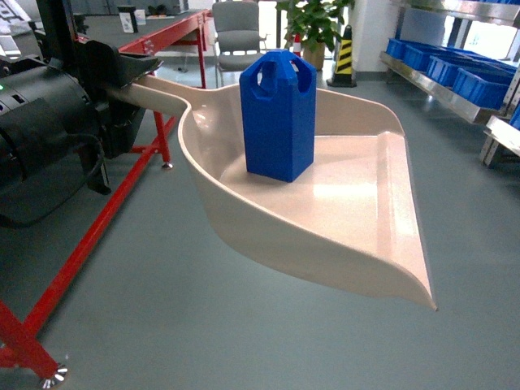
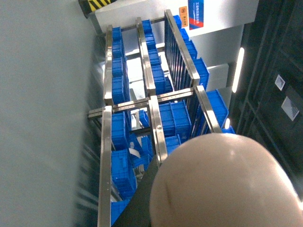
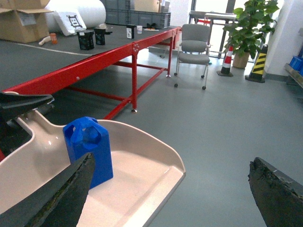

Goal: Place part in tray to right shelf

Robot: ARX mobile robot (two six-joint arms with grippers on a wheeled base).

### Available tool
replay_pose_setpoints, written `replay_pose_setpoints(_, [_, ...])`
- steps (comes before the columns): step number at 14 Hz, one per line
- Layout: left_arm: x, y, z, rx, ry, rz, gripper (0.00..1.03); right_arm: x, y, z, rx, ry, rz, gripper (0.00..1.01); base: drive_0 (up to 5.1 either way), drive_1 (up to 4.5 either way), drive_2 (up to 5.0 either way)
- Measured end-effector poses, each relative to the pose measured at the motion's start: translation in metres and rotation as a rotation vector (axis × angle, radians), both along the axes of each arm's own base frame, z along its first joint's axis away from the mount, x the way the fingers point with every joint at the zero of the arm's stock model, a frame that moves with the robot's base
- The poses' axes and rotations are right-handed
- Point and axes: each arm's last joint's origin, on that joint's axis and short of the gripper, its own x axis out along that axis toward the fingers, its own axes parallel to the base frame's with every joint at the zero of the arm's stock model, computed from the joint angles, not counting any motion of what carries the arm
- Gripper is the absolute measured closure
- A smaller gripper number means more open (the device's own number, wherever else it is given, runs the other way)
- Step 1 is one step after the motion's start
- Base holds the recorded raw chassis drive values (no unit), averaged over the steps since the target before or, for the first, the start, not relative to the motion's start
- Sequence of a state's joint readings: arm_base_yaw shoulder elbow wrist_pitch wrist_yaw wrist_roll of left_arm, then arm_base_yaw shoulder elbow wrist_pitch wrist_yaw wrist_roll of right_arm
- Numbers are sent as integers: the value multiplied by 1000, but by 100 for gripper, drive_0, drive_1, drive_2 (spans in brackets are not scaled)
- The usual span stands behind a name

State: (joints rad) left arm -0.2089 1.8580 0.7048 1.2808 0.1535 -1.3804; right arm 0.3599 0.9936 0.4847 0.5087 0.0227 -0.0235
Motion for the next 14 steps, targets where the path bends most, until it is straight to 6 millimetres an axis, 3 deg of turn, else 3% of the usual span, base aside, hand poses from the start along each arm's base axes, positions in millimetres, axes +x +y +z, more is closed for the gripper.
replay_pose_setpoints(14, [0,0,0,1,4,1,89,0,0,0,1,-2,1,3,7,422,-409])
